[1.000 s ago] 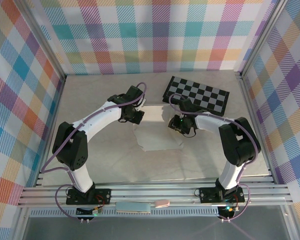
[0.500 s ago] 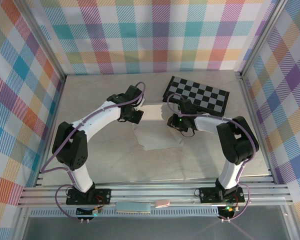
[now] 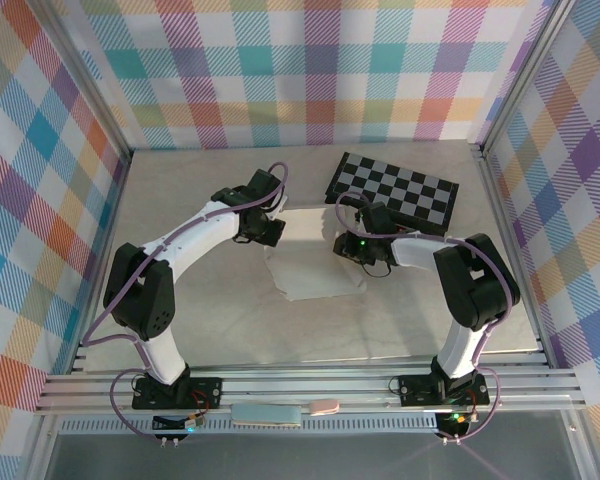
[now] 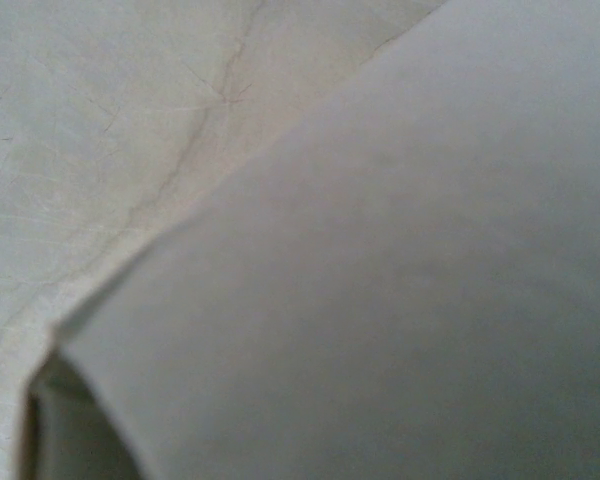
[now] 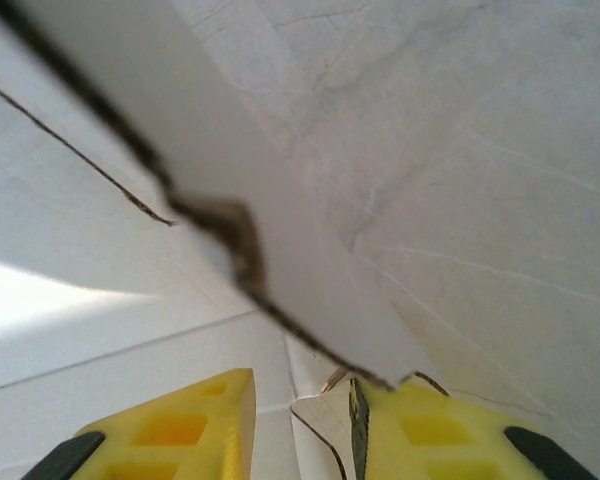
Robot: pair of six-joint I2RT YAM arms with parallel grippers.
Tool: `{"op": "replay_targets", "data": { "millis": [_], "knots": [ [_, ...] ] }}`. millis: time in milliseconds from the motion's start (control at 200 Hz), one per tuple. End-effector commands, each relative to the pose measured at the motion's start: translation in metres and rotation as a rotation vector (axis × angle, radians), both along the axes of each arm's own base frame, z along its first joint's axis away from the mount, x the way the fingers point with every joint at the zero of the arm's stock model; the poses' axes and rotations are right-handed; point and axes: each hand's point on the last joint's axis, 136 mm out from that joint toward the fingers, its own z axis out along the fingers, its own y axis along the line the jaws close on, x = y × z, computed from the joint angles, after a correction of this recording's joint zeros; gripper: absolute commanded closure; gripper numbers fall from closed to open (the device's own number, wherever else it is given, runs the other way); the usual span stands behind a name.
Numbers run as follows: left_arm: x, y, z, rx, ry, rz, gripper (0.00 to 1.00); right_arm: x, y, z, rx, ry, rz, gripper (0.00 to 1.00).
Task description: Fold the paper box
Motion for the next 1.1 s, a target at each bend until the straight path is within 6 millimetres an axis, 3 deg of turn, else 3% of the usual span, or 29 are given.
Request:
{"op": "replay_targets", "data": {
  "millis": [0,575,785,915,1100],
  "knots": [
    [-0.002,-0.003,-0.005,-0.019,0.03,-0.009,1.0,0.015,0.016,0.035,0.064,-0.108,0.057,0.7],
    [-0.002,-0.002,-0.009,-0.023,0.042,0.007,1.0,0.016,0.035,0.052,0.09,-0.143,0.132,0.69],
    [0.0,0.003,-0.007,-0.017,0.029,0.018,1.0,0.01,0.037,0.069,0.097,-0.163,0.174,0.64],
    [0.009,0.009,0.006,-0.073,0.009,0.056,1.0,0.009,0.017,0.094,0.081,-0.195,0.142,0.56],
    [0.026,0.012,0.041,-0.225,-0.044,0.057,1.0,0.02,-0.026,0.174,0.16,-0.318,0.051,0.45]
  ]
}}
